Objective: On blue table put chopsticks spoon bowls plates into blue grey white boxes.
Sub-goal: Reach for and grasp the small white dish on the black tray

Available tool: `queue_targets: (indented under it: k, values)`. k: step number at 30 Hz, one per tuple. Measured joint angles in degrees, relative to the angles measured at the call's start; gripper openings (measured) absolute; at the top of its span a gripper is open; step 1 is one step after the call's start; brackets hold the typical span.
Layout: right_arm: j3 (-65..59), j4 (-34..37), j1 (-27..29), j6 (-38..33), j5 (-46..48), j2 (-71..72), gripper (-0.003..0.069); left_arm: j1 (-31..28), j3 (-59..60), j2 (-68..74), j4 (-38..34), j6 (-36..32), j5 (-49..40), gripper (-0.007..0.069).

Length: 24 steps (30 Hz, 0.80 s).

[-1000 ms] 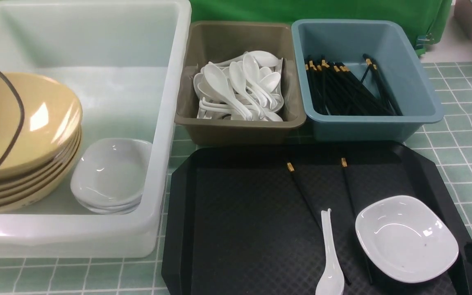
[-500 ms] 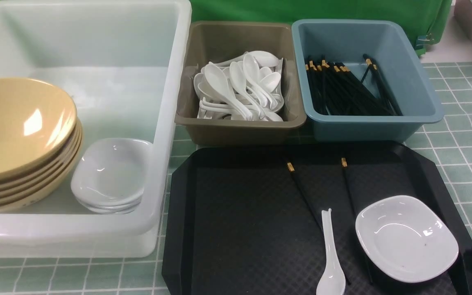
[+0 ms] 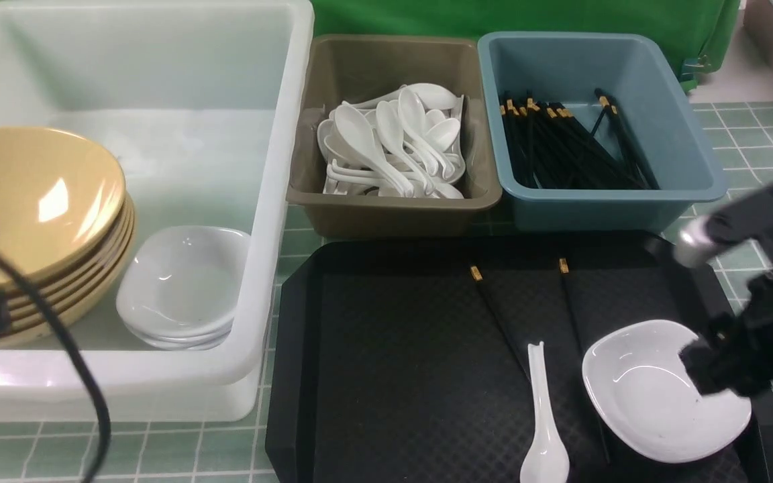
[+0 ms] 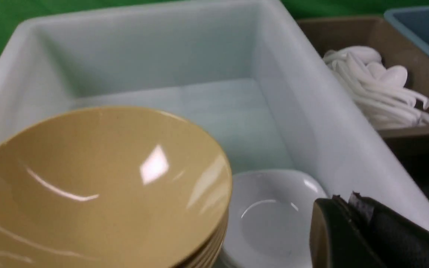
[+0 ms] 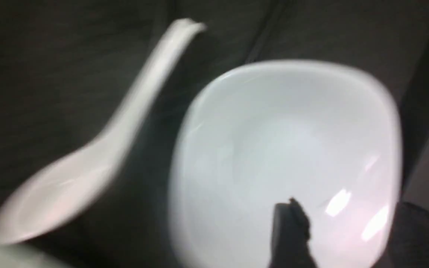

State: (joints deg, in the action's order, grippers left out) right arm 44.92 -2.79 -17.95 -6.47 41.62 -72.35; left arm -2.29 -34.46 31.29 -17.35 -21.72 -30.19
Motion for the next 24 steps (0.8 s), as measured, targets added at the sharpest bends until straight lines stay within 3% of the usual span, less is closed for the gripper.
queue_targets:
  k: [4,16,22,24]
  values:
    - [3.8,-6.1,0.1,0.7,-2.0,-9.2,0.0454,0.0,4.9,-5.4,0.5,0.0,0.8,0.0002]
    - [8.1,-7.1,3.0,5.2,-5.3,-25.1,0.0455,0.0,12.6,-10.2,0.3,0.0,11.7,0.0002]
    - [9.0,-2.4,3.5,3.4,-2.5,-25.3,0.0288,0.0,12.9,-10.3,0.2,0.0,14.2,0.0003]
    - [9.7,1.0,3.5,1.6,-1.8,-24.3,0.0123,0.0,12.9,-10.3,0.2,0.0,15.1,0.0003]
